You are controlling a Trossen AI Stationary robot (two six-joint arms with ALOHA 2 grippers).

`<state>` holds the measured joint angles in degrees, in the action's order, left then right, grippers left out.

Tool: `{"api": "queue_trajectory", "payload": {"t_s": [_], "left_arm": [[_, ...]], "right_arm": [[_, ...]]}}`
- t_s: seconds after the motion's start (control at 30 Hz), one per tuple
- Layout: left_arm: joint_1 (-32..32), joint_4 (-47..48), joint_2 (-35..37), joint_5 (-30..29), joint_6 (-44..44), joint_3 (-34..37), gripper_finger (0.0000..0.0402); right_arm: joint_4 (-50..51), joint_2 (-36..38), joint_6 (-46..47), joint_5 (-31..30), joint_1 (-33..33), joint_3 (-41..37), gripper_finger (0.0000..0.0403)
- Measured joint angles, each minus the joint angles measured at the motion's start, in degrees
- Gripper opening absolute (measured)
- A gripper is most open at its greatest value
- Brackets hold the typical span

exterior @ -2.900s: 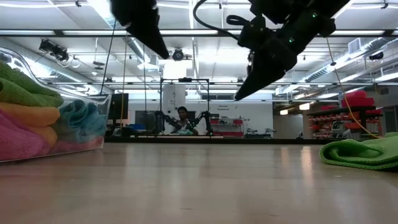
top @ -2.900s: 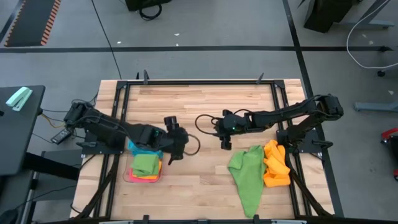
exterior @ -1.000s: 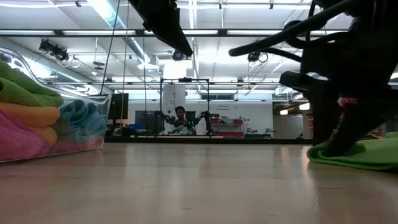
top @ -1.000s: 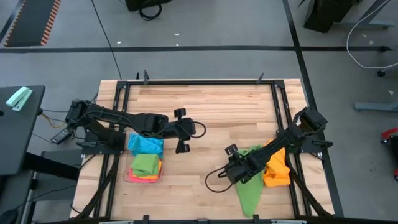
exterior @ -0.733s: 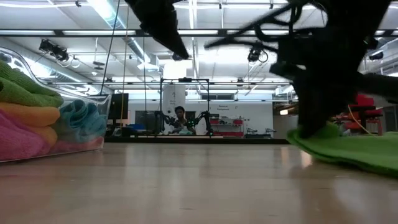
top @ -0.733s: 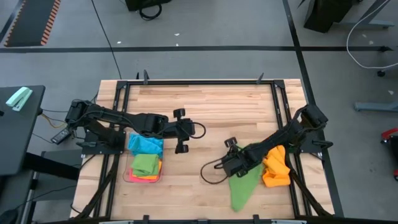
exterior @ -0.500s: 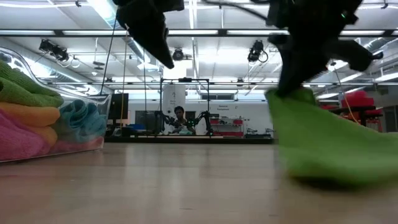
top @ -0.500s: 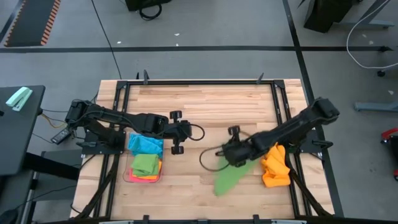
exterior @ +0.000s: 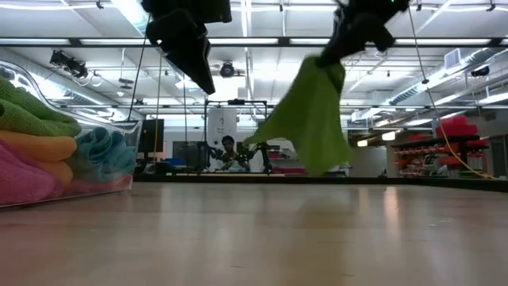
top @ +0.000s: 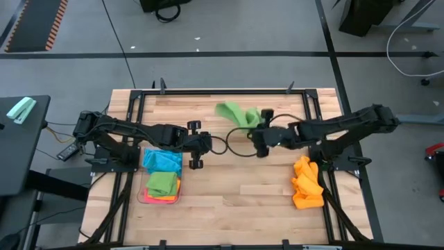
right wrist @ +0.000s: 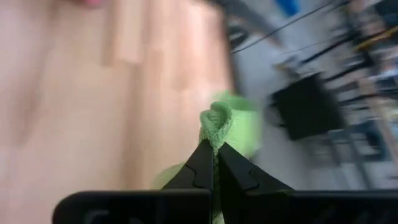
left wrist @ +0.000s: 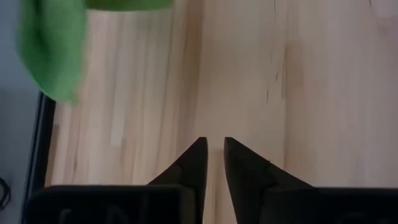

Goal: Fold microfiber towels
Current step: Fold the green microfiber cloth

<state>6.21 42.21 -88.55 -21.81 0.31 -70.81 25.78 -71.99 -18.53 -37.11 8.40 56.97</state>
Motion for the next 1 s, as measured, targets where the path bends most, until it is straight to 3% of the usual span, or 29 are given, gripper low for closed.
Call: {"api": "queue_trajectory", "payload": {"t_s": [0.3, 0.53, 0.7, 1.0], "left_arm": [[0.1, 1.2, 0.0, 2.2, -3.5, 0.0, 0.0067], [0.1, 0.9, 0.0, 4.3, -2.2, 0.0, 0.0084], [0.1, 0.1, 0.0, 4.2, -2.6, 0.0, 0.0104], [0.1, -1.5, 0.0, 4.5, -2.7, 0.0, 0.011]], "right_arm": [[-6.3, -11.8, 11.2, 17.0, 4.8, -7.9, 0.0014], [-5.9, -16.5, 15.7, 19.8, 9.3, -8.0, 0.0031], [-5.4, -16.3, 20.0, 23.9, 10.2, -8.0, 0.0043], [-5.8, -16.1, 23.3, 25.7, 9.8, -8.0, 0.0058]]}}
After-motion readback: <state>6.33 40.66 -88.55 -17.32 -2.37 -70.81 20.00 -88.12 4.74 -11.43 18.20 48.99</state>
